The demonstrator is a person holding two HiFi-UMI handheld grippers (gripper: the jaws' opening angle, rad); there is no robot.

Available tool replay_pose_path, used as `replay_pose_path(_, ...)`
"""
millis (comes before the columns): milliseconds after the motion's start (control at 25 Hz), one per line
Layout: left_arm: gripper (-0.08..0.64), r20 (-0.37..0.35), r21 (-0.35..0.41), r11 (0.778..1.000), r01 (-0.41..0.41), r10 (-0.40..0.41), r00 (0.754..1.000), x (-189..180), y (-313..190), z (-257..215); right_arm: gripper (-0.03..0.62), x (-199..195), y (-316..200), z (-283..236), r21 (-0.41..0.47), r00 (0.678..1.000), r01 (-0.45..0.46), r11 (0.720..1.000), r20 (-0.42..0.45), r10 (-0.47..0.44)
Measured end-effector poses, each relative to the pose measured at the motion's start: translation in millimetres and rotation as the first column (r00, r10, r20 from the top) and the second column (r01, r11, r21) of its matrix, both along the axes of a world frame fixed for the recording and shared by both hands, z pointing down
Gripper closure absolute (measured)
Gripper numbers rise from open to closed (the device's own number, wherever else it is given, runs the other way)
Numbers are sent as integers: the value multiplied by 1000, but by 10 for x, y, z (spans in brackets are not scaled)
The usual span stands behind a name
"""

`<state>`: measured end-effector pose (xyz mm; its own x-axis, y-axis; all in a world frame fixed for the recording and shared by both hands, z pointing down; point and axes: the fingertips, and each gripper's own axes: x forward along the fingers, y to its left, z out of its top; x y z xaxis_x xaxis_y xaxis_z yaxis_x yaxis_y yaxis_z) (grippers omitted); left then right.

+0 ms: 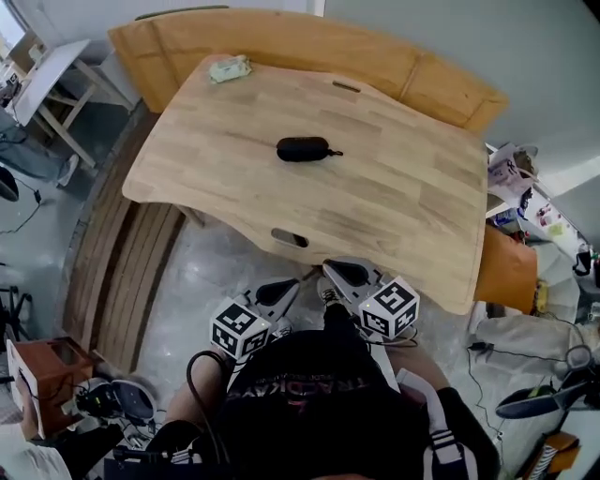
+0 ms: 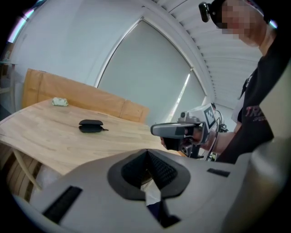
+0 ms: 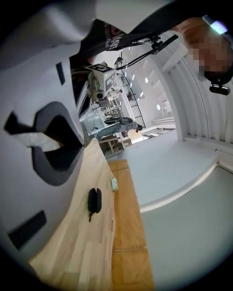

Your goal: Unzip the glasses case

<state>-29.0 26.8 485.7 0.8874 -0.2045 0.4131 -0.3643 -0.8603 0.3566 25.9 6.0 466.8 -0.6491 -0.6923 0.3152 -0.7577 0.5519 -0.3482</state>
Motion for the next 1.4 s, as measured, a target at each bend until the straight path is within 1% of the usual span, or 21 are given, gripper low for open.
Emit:
replay_pose_path(280,549,3,7,999,-42,42,999,-214,219,36,575,-389,436,96,-40,999,-28,999,18,29)
replay_pose_path(400,548,4,10,999,-37,37,999,-284,255,44,575,-504,532,97,-36,999,-40,999,14,40)
replay_pose_path(640,549,15,17,1000,-9,9,1000,-421,242,69,575,-567,571,117,-35,997,-73,997,15,74)
replay_pose_path(920,549,16,50,998,28,-28,999,-538,183,18,575,-661,543,98,-27,998,-49,998,31,50)
replay_pose_path(1160,548,14,50,998,46,-46,999,-592,168,6,577,-737,530,92,-25,1000,-18,1000,23,19)
replay_pose_path(1400,548,10,50,998,43,-43,999,-565,172,9,577,-742,545,93,-25,1000,-12,1000,11,12)
